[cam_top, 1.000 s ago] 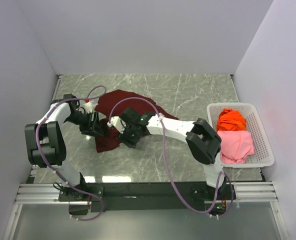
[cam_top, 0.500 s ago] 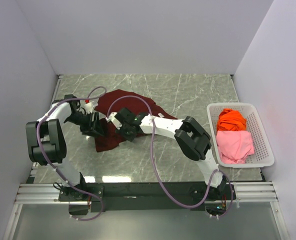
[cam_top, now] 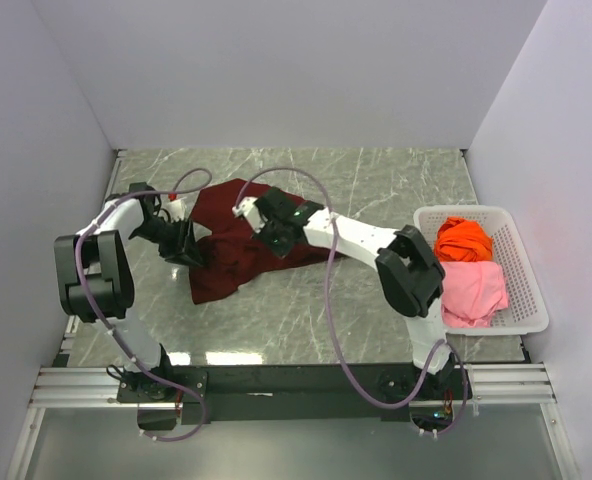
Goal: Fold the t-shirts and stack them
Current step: Flatten the tshirt out
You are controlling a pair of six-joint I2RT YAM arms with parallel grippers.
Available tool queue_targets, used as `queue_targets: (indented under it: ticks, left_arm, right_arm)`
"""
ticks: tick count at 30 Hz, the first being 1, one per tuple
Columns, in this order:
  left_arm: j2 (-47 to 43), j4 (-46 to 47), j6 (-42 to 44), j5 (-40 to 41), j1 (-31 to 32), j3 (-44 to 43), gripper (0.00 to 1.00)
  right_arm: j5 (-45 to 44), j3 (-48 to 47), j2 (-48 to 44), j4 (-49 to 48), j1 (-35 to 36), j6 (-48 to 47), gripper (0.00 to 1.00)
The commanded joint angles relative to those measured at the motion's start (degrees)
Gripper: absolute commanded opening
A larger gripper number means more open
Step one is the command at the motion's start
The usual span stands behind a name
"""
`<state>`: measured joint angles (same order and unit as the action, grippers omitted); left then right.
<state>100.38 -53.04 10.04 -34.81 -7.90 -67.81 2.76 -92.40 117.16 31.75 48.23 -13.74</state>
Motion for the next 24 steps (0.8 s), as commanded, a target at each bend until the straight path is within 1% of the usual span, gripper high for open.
queue_targets:
  ticks: [1, 4, 5, 8, 10, 13, 16, 17, 19, 20, 24]
  left_arm:
    - [1.4, 2.15, -1.08, 1.32, -0.01, -3.55, 0.36]
    - [2.89, 2.94, -1.43, 2.72, -0.1, -5.83, 0.3]
    - [4.02, 3.03, -1.43, 3.08, -0.01, -7.49, 0.26]
    - [7.01, 2.24, -0.9, 3.87, -0.01, -12.06, 0.2]
    - [8.16, 1.71, -0.46, 4.74, -0.1, -14.09, 0.19]
    - [9.92, 0.22, 0.76, 3.7, -0.1, -17.0, 0.21]
    - [10.54, -0.57, 1.12, 2.38, 0.08, -17.62, 0.27]
    - [10.45, -0.49, 1.21, 2.29, -0.01, -17.36, 0.31]
    - [9.93, -0.05, 0.59, 1.94, -0.01, -16.66, 0.35]
    - [9.49, 0.04, 0.42, 1.41, -0.01, -15.78, 0.39]
    - [7.99, 0.65, -0.37, 0.09, -0.1, -13.49, 0.44]
  right_arm:
    - [1.28, 0.73, -5.45, 0.77, -3.31, -3.13, 0.0]
    - [2.59, 0.73, -5.98, 1.73, -5.77, -3.75, 0.0]
    - [3.12, 0.56, -6.16, 2.26, -6.65, -3.84, 0.0]
    - [4.09, -0.85, -6.95, 3.84, -9.99, -4.98, 0.0]
    - [6.28, -2.25, -6.95, 5.69, -12.44, -7.34, 0.0]
    - [11.02, -4.19, -5.64, 9.55, -12.98, -11.55, 0.0]
    - [15.95, -5.95, -3.36, 12.98, -11.85, -13.59, 0.0]
    - [16.56, -6.3, -2.91, 13.42, -11.49, -14.03, 0.0]
    - [17.01, -6.39, -2.03, 12.99, -10.53, -14.12, 0.0]
    - [16.84, -6.39, -1.77, 12.73, -9.83, -14.21, 0.0]
    - [15.78, -7.7, -0.19, 11.85, -8.59, -14.65, 0.0]
